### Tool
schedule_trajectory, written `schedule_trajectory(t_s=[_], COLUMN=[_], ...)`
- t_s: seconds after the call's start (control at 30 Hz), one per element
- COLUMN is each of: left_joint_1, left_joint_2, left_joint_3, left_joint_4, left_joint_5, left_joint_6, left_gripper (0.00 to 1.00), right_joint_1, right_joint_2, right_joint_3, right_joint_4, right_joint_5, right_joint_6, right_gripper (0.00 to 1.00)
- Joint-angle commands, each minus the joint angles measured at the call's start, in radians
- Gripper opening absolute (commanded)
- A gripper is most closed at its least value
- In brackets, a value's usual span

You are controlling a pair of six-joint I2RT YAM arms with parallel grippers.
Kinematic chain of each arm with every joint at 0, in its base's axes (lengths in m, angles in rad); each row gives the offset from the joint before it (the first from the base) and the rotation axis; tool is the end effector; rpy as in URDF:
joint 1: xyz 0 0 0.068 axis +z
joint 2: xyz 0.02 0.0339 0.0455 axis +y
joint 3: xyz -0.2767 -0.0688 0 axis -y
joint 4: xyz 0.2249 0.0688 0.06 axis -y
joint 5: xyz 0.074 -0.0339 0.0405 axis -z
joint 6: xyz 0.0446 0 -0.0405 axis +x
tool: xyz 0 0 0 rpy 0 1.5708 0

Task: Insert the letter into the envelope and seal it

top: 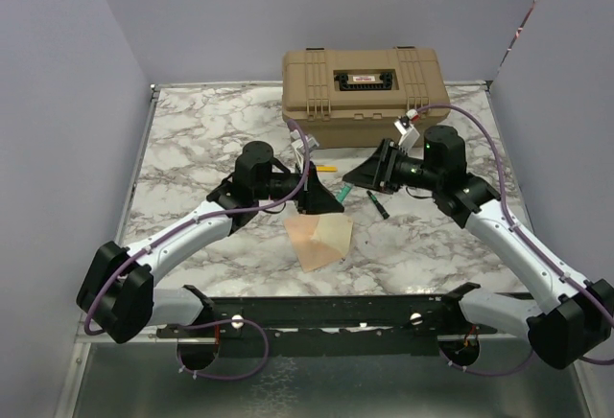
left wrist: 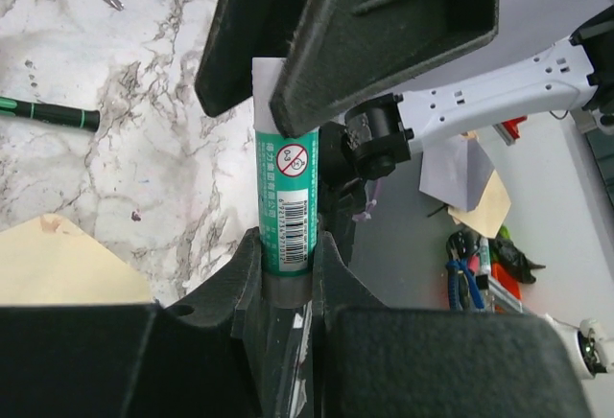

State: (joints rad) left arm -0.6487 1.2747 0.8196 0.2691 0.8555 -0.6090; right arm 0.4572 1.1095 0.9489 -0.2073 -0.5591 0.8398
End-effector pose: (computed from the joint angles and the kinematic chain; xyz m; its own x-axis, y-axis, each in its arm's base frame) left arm 0.1941 -0.1894 0.3141 -0.6857 0.0491 -0.7262 0.7256 0.1249 -0.6767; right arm 0.1984 0.1240 0.3443 -0.8247 0.2977 -0.4809 -0.3061 0.4802 0.8221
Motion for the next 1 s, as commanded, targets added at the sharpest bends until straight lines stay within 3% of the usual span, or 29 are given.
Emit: schedule_trajectory(t_s=[0.0,0.1,0.3,0.63,0.73,0.87,0.97], left_joint_1=[-0.002,-0.003,-0.002,-0.003,-0.003,-0.002,-0.003], left_joint_2=[-0.027,-0.028,-0.05,-0.04,-0.036,-0.034,-0.047], left_joint_3=[0.028,0.032,0.027,0.05,0.052,0.055,0.053], left_joint_4=[-0.07,-0.111,-0.122,-0.162,-0.187,-0.218,-0.278], left_joint_5=[0.051,0.045,0.051,0.134,0.13,0.122,0.1], left_joint_6=[0.085,0.109,0.12,0.154,0.179,0.209,0.26], left_gripper=[0.0,0.0,0.0,0.0,0.0,0.0,0.0], right_joint_1=[0.005,0.005,0.005,0.005,0.004,0.004,-0.003], right_joint_2=[-0.031,-0.029,-0.025,0.014,0.018,0.018,0.014], right_joint_3=[0.008,0.003,-0.007,-0.002,-0.002,0.003,0.029], right_joint_4=[-0.101,-0.089,-0.066,-0.035,-0.028,-0.034,-0.081], right_joint_5=[-0.128,-0.16,-0.186,-0.233,-0.235,-0.223,-0.201], right_joint_6=[-0.059,-0.052,-0.046,-0.041,-0.041,-0.043,-0.076], right_gripper=[0.51,0.49,0.31,0.32,0.25,0.02,0.0])
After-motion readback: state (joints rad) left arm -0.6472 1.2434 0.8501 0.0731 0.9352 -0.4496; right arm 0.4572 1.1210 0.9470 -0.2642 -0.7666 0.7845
